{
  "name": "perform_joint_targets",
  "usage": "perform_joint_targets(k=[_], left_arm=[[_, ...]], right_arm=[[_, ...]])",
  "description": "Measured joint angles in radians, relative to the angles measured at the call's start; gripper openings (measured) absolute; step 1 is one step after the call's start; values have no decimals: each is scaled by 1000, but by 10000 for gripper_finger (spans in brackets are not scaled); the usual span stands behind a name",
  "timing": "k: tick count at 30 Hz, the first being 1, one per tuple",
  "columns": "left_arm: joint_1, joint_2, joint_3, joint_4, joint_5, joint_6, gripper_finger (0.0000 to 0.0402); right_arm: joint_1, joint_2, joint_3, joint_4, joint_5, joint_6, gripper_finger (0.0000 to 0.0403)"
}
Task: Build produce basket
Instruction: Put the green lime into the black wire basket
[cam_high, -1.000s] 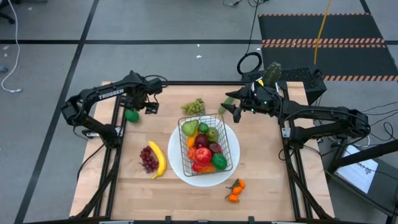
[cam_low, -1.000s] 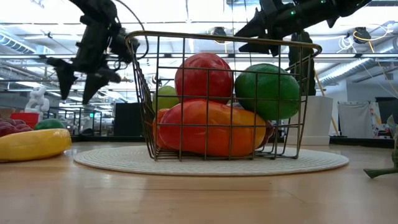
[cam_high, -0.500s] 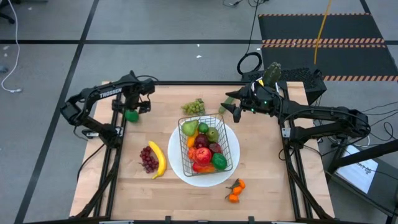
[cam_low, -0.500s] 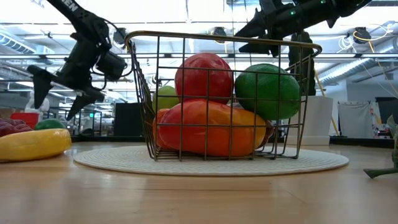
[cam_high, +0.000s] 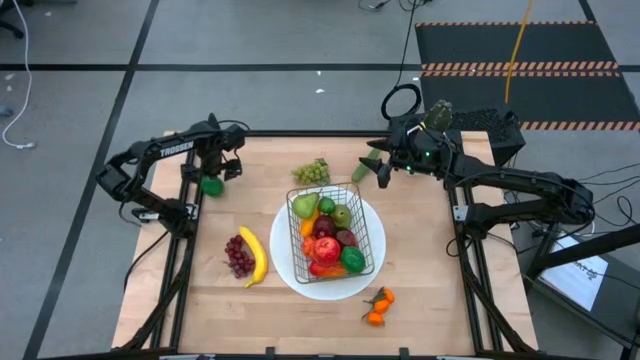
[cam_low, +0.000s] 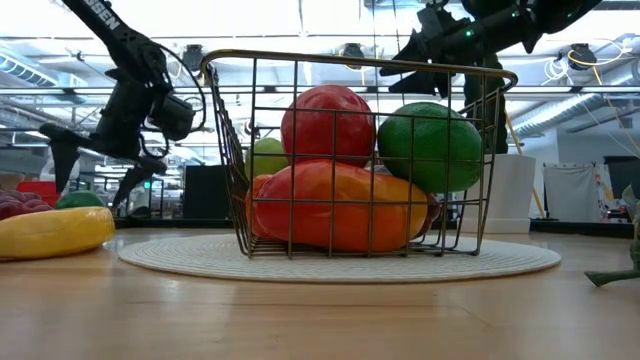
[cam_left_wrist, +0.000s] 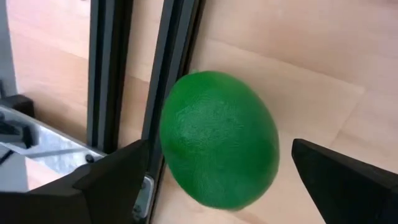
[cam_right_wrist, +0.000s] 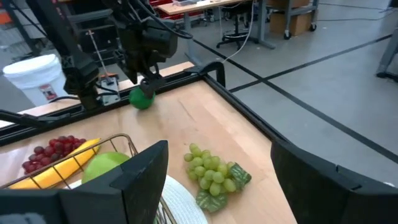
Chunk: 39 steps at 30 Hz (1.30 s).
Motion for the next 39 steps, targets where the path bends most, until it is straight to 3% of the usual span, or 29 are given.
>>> perform_joint_targets(k=[13,26,35,39], left_arm=[[6,0,-113,150,27,-18,397],[-43,0,-119,199,20,21,396],[-68,0,-119,199,21,13,322],[-73,0,-117,203,51,34,315]], right_arm=[[-21,0,0,-33,-74,-42,277],[-21,-7,0,-59,-96,-44,277],[-20,-7,0,-67,-96,-39,277],[-20,-7,0,-67,-95,-14,277]])
